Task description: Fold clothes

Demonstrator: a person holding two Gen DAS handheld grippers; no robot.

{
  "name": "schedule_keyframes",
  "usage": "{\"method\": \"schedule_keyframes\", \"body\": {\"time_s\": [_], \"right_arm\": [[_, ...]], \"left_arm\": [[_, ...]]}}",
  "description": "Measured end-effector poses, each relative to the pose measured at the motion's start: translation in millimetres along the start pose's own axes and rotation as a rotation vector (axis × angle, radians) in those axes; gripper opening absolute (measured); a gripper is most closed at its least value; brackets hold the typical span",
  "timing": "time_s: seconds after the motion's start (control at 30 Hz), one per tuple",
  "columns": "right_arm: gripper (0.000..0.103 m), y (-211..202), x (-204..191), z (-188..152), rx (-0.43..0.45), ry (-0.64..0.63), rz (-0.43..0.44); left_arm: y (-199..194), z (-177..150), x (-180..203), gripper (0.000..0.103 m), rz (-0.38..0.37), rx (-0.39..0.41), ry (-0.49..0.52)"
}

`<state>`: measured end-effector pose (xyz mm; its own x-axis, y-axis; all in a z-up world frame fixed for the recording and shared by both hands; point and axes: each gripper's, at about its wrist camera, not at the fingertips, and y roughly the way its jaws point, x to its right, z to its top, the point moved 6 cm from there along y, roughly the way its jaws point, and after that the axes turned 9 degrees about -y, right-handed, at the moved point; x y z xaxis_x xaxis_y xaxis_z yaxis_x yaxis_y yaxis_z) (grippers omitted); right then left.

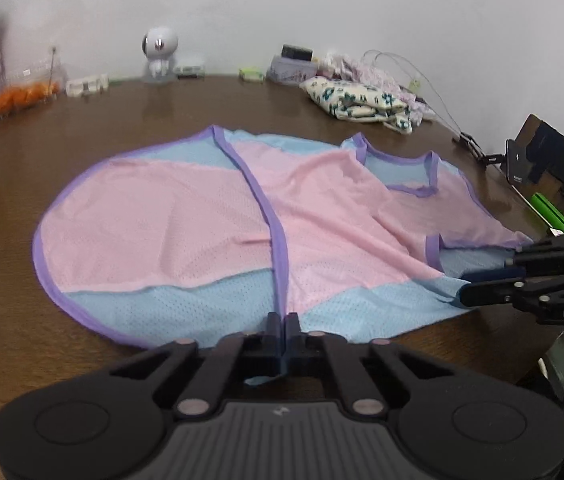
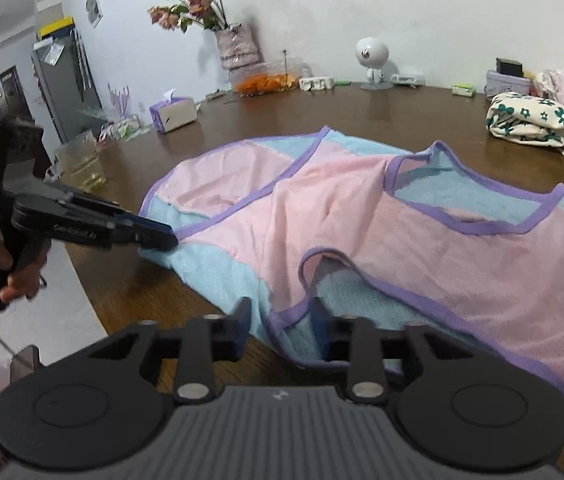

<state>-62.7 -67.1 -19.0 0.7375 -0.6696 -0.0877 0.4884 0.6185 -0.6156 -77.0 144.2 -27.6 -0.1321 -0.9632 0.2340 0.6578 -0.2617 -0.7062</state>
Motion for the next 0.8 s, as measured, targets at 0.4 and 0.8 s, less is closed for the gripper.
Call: {"method": "schedule_keyframes", "body": {"time_s": [0.4, 0.8], "right_arm": [[0.027, -50.2, 36.9, -3.9, 0.111, 0.015, -0.178], [0.007, -69.3, 90.7, -55.4, 0.013, 0.116, -0.35]], "left_arm": [[-26.1, 11.0, 0.8, 0.012, 0.054, 0.038, -0.026], [5.1, 23.2, 59.0, 0.013, 0.012, -0.012, 0.043]]}}
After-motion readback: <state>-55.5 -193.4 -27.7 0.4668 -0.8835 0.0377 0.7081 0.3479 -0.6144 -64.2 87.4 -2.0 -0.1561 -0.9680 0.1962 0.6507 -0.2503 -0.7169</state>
